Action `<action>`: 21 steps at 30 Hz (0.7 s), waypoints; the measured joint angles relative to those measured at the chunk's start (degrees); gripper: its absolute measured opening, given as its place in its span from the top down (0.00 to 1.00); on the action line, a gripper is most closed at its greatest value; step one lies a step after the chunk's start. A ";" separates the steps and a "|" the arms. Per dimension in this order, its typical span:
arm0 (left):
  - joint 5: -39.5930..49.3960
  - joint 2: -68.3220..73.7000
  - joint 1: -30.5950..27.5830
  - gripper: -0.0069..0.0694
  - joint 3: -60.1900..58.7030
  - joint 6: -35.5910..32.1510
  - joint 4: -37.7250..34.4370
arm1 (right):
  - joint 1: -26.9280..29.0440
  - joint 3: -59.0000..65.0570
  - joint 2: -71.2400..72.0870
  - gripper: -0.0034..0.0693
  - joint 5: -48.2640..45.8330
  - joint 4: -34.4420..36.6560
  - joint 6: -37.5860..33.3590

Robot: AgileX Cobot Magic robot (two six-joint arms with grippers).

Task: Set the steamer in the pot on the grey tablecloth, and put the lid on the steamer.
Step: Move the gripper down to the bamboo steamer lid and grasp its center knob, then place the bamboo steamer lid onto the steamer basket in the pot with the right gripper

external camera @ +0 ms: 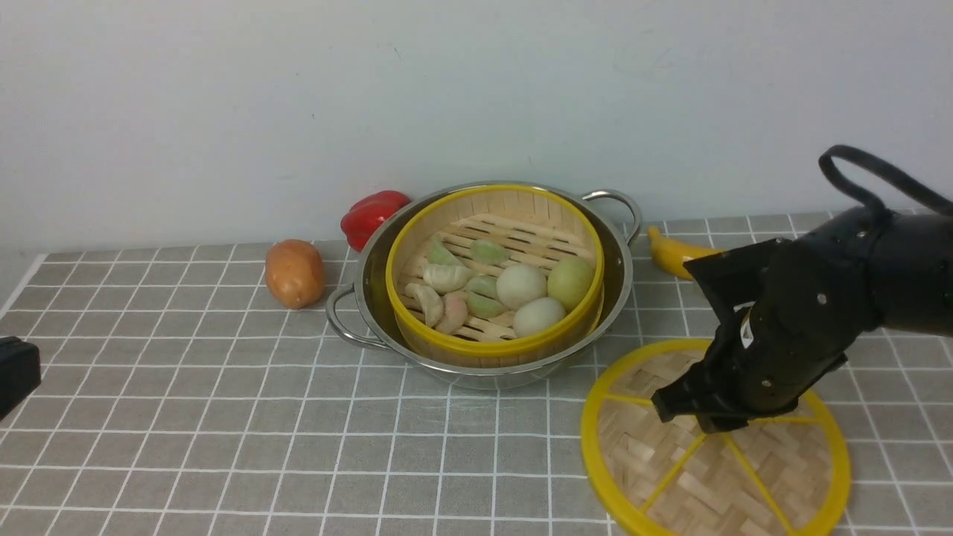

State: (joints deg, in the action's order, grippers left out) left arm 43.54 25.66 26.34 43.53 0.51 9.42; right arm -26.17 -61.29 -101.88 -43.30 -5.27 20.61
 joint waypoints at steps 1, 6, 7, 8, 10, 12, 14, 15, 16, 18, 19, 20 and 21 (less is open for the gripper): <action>0.00 0.00 0.00 0.92 0.00 0.00 0.00 | 0.00 0.00 0.00 0.72 0.06 -0.12 0.13; 0.00 0.00 0.00 0.91 0.00 0.00 0.00 | 0.00 0.00 -0.01 0.75 0.17 -0.79 0.53; 0.00 0.00 0.00 0.91 0.00 0.00 0.00 | 0.00 0.00 -0.01 0.75 0.17 -0.79 0.58; 0.00 0.00 0.00 0.91 0.00 0.00 0.00 | 0.00 0.00 -0.01 0.75 0.17 -0.79 0.57; 0.00 0.00 0.00 0.91 0.00 0.00 0.00 | 0.00 -0.30 0.05 0.75 -0.99 -0.79 0.57; 0.00 0.00 0.00 0.91 0.00 0.00 0.00 | 0.00 -1.13 0.42 0.75 -4.21 -0.79 0.11; 0.00 0.00 0.00 0.91 0.00 0.00 0.00 | 0.00 -2.57 1.02 0.75 -8.21 -0.83 -0.31; 0.00 0.00 0.00 0.91 0.00 0.00 0.00 | 0.00 -3.85 1.57 0.75 -10.99 -0.83 -0.74; 0.00 0.00 0.00 0.91 -0.05 0.00 0.00 | 0.00 -5.42 2.23 0.75 -13.27 -0.83 -1.19; 0.00 0.00 0.00 0.91 -0.04 0.00 0.00 | 0.00 -9.39 3.69 0.75 -19.64 -0.83 -2.05; 0.00 0.00 0.00 0.91 -0.04 0.00 0.00 | 0.00 -11.79 4.35 0.75 -21.81 -0.72 -2.55; 0.00 0.00 0.00 0.91 -0.04 0.00 0.00 | 0.00 -14.39 4.83 0.75 -24.08 -0.50 -2.83; 0.00 0.00 0.00 0.91 -0.04 0.00 0.00 | 0.00 -16.61 5.04 0.75 -25.54 -0.29 -2.94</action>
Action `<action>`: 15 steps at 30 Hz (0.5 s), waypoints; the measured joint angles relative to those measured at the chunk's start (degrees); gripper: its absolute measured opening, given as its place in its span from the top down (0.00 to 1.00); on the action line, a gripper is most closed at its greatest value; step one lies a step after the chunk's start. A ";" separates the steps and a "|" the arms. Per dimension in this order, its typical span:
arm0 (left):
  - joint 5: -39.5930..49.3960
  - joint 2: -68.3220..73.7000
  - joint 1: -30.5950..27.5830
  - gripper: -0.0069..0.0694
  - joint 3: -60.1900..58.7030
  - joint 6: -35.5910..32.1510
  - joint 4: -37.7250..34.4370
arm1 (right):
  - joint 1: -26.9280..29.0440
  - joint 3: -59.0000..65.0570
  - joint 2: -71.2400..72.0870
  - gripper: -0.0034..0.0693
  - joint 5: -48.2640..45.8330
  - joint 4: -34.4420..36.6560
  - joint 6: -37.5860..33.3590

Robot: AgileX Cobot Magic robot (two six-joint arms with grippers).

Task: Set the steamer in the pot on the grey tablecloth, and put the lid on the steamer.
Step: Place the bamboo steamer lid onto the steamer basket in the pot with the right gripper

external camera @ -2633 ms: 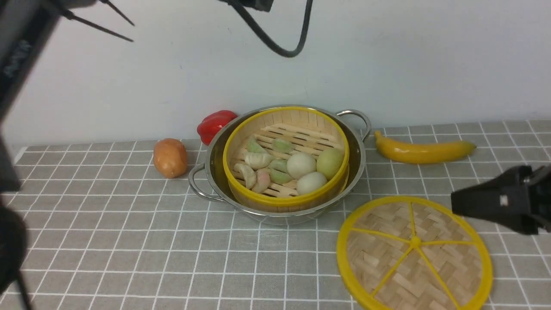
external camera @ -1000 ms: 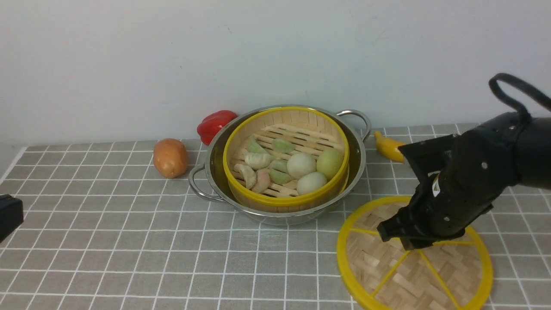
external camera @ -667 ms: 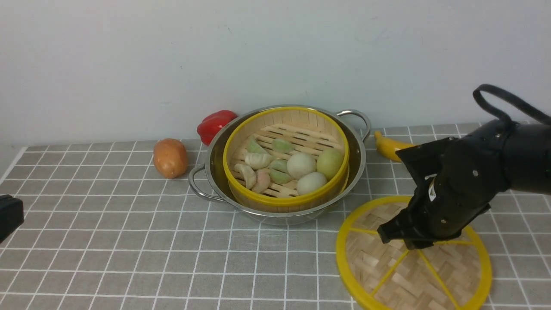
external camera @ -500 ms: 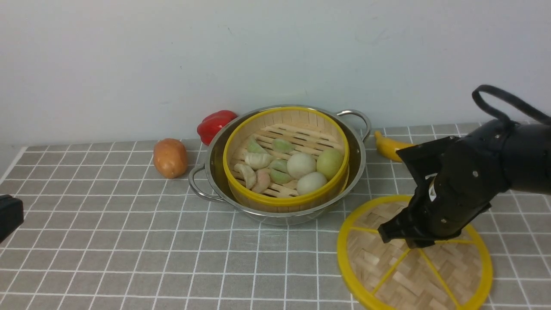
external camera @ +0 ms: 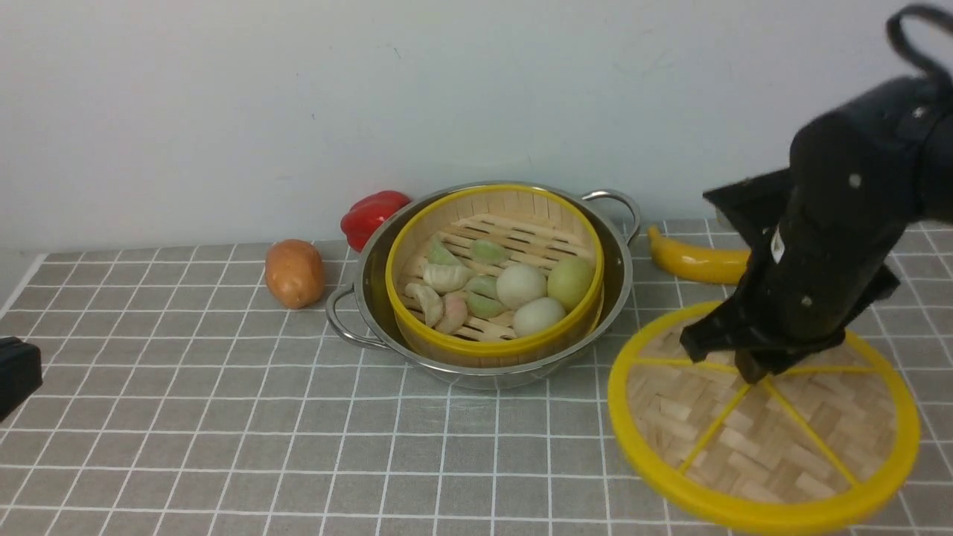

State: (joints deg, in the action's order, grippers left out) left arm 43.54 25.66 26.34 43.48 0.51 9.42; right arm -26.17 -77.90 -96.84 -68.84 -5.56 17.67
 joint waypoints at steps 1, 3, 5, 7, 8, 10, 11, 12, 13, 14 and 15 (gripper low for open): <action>0.00 0.00 0.00 0.91 0.00 0.00 0.00 | 0.00 -3.48 0.00 0.75 -0.72 0.45 -0.62; 0.00 0.00 0.00 0.91 0.00 0.00 0.00 | 0.00 -6.45 -0.39 0.75 -1.12 0.94 -1.38; 0.00 0.00 0.00 0.91 -0.02 0.00 0.00 | 0.00 -14.63 -3.34 0.75 -1.46 2.55 -2.86; 0.00 0.00 0.00 0.91 -0.07 0.00 0.00 | -0.14 -20.73 -7.16 0.75 -1.57 3.47 -3.39; 0.00 0.00 0.00 0.91 -0.07 0.00 0.00 | -0.27 -24.30 -9.79 0.75 -1.64 3.76 -3.74; 0.00 0.00 0.00 0.91 -0.07 0.00 0.00 | -0.70 -29.27 -13.73 0.75 -1.64 4.13 -4.17; 0.00 0.00 0.00 0.91 -0.07 0.00 0.00 | -1.14 -34.11 -17.75 0.75 -1.64 4.60 -4.52; 0.00 0.00 0.00 0.91 -0.07 0.00 0.00 | -1.67 -38.74 -21.54 0.75 -1.64 5.12 -4.58; 0.00 0.00 0.00 0.91 -0.07 0.00 0.00 | -1.95 -41.81 -23.54 0.75 -1.64 5.56 -4.62; 0.00 0.00 0.00 0.91 -0.07 0.00 0.00 | -2.31 -44.12 -25.83 0.75 -1.68 5.92 -4.62; 0.00 0.00 0.00 0.91 -0.07 0.00 0.00 | -2.73 -46.79 -27.84 0.75 -1.68 6.37 -4.69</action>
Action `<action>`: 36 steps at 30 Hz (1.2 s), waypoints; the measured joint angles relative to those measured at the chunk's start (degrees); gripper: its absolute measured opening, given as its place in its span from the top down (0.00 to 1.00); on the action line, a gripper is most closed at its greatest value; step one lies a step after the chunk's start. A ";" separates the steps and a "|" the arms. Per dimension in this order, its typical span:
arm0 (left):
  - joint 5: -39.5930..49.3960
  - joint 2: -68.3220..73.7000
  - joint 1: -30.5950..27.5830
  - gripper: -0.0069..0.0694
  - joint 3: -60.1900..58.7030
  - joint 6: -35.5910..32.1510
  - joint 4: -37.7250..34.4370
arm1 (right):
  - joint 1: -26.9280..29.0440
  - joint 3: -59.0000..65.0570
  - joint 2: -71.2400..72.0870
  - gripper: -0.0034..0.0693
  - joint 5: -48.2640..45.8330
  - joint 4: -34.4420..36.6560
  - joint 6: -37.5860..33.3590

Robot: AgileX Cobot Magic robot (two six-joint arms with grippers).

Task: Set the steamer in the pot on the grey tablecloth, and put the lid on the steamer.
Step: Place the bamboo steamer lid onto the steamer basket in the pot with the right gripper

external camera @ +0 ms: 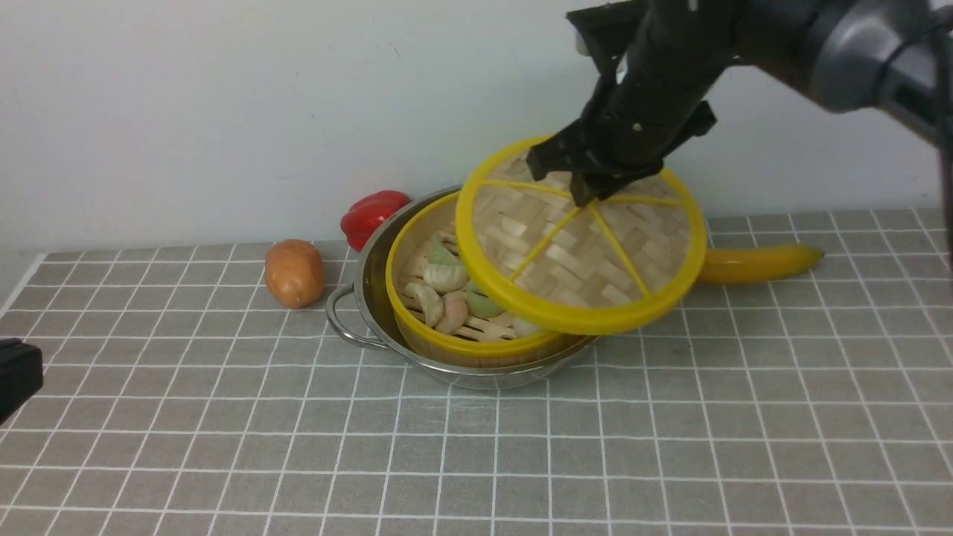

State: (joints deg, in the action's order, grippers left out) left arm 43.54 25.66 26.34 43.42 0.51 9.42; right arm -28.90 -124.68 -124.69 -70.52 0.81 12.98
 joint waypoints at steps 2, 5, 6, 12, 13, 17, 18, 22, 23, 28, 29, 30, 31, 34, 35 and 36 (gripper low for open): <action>0.00 0.00 0.00 0.91 0.00 0.00 0.00 | -0.74 -3.73 -2.58 0.75 0.00 0.81 -0.07; 0.00 0.00 0.00 0.91 0.00 -0.07 0.00 | -1.97 -7.96 -5.65 0.75 -0.07 1.46 -0.49; 0.00 0.00 0.00 0.91 0.00 -0.07 0.00 | -2.69 -9.53 -6.85 0.75 -0.07 1.70 -0.81; 0.07 0.00 0.00 0.91 0.00 -0.08 0.00 | -5.14 -12.07 -10.37 0.75 -0.07 1.82 -1.39; 0.25 0.00 0.00 0.91 0.00 -0.08 0.00 | -5.42 -12.12 -11.14 0.75 -0.07 1.69 -1.48; 1.35 0.00 0.00 0.91 0.00 -0.08 0.00 | -5.49 -12.12 -12.22 0.75 -0.20 -0.02 -1.59; 1.65 0.00 0.00 0.91 0.00 -0.08 0.00 | -5.49 -12.12 -12.21 0.75 -0.20 -0.33 -1.67; 1.90 0.00 0.00 0.90 0.00 -0.13 0.00 | -5.49 -12.23 -12.21 0.75 -0.20 -0.81 -2.63; 1.97 0.00 0.00 0.90 0.00 -0.13 0.00 | -5.49 -12.23 -12.21 0.75 -0.20 -0.81 -2.77; 2.03 0.00 0.00 0.89 0.00 -0.13 0.00 | -5.49 -12.30 -12.40 0.75 -0.20 -0.81 -3.01; 2.03 0.00 0.00 0.89 0.00 -0.13 0.00 | -5.49 -12.30 -12.46 0.75 -0.20 -1.13 -3.01; 2.03 0.00 0.00 0.89 0.00 -0.18 0.00 | -5.49 -12.30 -12.57 0.75 -0.14 -1.13 -3.01; 2.03 0.00 0.00 0.89 0.00 -0.18 0.00 | -5.49 -12.32 -12.71 0.75 0.06 -1.13 -3.01; 2.03 0.00 0.00 0.89 0.00 -0.18 0.00 | -5.49 -12.43 -13.08 0.75 1.23 -1.13 -3.06; 2.03 0.00 0.00 0.89 0.00 -0.18 0.00 | -5.49 -12.43 -13.16 0.75 1.71 -1.13 -3.06; 2.03 0.00 0.00 0.89 0.00 -0.18 0.00 | -5.49 -12.43 -13.29 0.75 2.05 -1.20 -3.06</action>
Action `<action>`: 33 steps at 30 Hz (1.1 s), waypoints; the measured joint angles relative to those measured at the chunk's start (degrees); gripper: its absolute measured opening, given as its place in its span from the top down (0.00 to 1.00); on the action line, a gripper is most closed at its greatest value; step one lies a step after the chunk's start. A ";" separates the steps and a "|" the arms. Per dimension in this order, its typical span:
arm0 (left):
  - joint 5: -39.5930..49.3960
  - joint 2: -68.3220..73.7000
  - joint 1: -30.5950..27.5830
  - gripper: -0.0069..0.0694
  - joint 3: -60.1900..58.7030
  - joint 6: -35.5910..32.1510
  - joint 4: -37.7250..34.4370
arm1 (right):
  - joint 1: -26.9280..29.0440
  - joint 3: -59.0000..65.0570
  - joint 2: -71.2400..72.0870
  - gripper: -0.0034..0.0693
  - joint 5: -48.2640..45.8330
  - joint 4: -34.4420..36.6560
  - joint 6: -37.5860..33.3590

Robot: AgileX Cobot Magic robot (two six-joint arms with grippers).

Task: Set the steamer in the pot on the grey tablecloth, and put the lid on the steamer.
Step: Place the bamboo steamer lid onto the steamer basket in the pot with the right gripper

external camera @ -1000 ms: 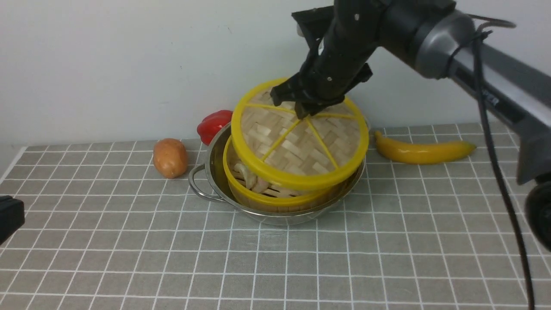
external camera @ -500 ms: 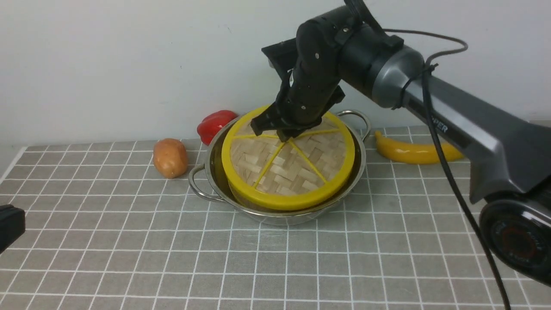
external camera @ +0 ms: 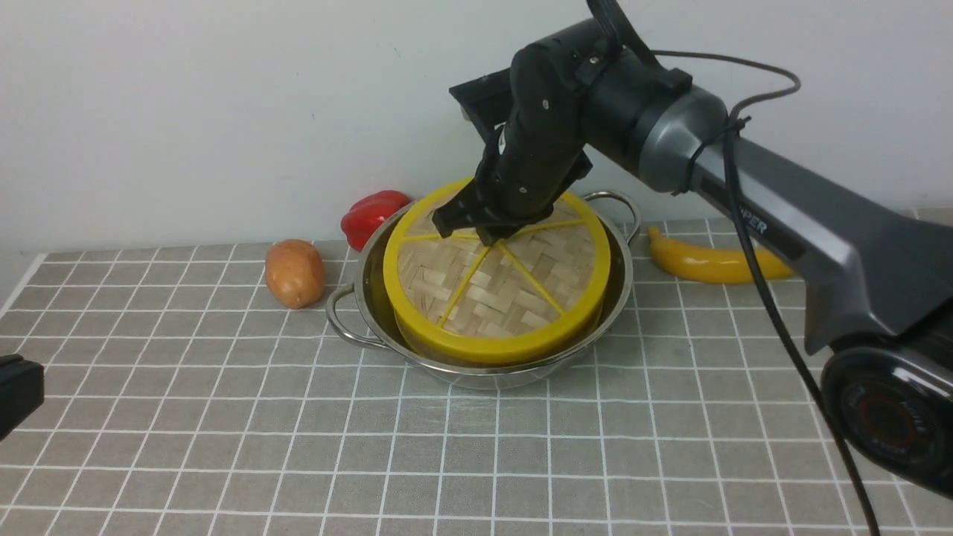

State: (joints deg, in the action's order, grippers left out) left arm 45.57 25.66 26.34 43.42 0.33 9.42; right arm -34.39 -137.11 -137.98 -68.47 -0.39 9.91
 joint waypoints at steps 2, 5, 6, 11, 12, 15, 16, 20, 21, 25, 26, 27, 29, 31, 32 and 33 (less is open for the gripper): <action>0.00 0.00 0.00 0.89 0.00 -0.33 0.00 | 0.00 0.00 -0.14 0.75 0.56 -0.13 0.00; 0.00 0.00 0.00 0.89 0.00 -0.33 0.00 | 0.00 -0.06 -0.26 0.76 1.05 -0.38 -0.06; 0.00 0.00 0.00 0.89 0.00 -0.33 0.00 | 0.00 -0.11 -0.32 0.76 1.14 -0.43 -0.12; 0.00 0.00 0.00 0.89 0.00 -0.33 0.00 | 0.00 -0.77 -0.36 0.76 1.36 -0.56 -0.45; 0.00 0.00 0.00 0.89 0.00 -0.33 0.00 | 0.00 -0.83 -0.36 0.76 1.42 -0.56 -0.62; 0.00 0.00 0.00 0.89 0.00 -0.33 0.00 | 0.00 -0.83 -0.36 0.76 1.42 -0.61 -1.00; 0.00 0.00 0.00 0.89 0.00 -0.33 0.00 | 0.00 -0.83 -0.36 0.76 1.42 -0.61 -1.05; 0.00 0.00 0.00 0.89 0.00 -0.33 0.00 | 0.00 -0.83 -0.36 0.76 1.68 -0.66 -1.11; 0.00 0.00 0.00 0.89 0.00 -0.33 0.00 | 0.00 -0.83 -0.36 0.76 2.02 -0.72 -1.11; 0.00 0.00 0.00 0.89 0.00 -0.33 0.00 | 0.00 -0.83 -0.36 0.76 2.82 -0.84 -1.22; 0.00 0.00 0.00 0.89 0.00 -0.33 0.00 | 0.00 -0.83 -0.36 0.76 3.50 -0.84 -1.23; 0.00 0.00 0.00 0.89 0.00 0.00 0.00 | 0.00 -0.83 -0.36 0.76 3.99 -0.84 -1.28; 0.00 0.00 0.00 0.89 0.00 0.00 0.00 | 0.00 -0.83 -0.36 0.76 4.27 -0.84 -1.27; 0.00 0.00 0.00 0.89 0.00 0.00 0.00 | 0.00 -0.83 -0.36 0.76 4.19 -0.84 -1.33; 0.00 0.00 0.00 0.89 0.00 0.00 0.00 | 0.00 -0.83 -0.43 0.76 4.19 -0.84 -1.33; 0.00 0.00 0.00 0.89 0.00 0.00 0.00 | 0.00 -0.83 -0.44 0.76 3.79 -0.84 -1.33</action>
State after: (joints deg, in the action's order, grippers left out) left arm 45.57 25.66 26.34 43.42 0.33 9.42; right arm -34.39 -137.94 -138.42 -64.69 -1.23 8.58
